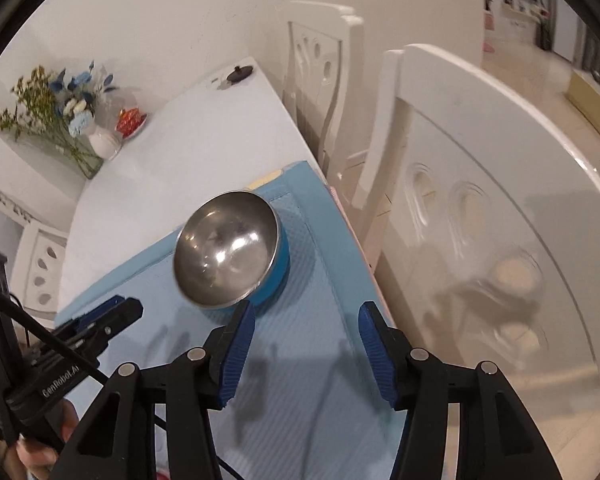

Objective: Organize plates and bowls
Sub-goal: 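Close the right gripper on the blue steel bowl rim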

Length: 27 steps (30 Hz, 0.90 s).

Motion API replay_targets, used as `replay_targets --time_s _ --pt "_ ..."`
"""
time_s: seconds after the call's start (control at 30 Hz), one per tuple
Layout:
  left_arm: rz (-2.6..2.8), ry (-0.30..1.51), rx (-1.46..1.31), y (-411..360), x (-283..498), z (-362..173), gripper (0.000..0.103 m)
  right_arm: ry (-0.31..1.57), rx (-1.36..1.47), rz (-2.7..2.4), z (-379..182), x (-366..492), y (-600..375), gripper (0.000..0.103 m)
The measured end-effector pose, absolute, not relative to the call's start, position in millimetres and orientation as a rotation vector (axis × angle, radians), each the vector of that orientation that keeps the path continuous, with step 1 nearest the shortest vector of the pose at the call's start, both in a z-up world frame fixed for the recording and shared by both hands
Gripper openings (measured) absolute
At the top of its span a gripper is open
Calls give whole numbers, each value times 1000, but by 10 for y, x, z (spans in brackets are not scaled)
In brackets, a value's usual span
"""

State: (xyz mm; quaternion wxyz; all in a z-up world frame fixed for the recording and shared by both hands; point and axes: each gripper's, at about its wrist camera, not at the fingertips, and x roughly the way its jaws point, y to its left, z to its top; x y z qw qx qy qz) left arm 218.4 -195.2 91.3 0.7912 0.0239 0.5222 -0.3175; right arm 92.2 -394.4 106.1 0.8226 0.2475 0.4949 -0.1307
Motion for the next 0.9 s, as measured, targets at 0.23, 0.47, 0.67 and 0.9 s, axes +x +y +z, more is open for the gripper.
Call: replay_targets --time_s 0.23,0.47,0.67,0.9 --pt "-699 1179 -9 -2101 2466 626 34 1109 571 -209 681 1316 -4056 53" --pt "-715 1199 -20 -2208 2617 450 33 1128 587 -182 461 1498 -4113 53" --pt "-733 1212 -20 -2261 2655 360 32 1138 609 -167 368 1568 -4096 48" --pt "-752 1215 -16 -2283 2657 294 22 1149 608 -148 256 1660 -4029 33"
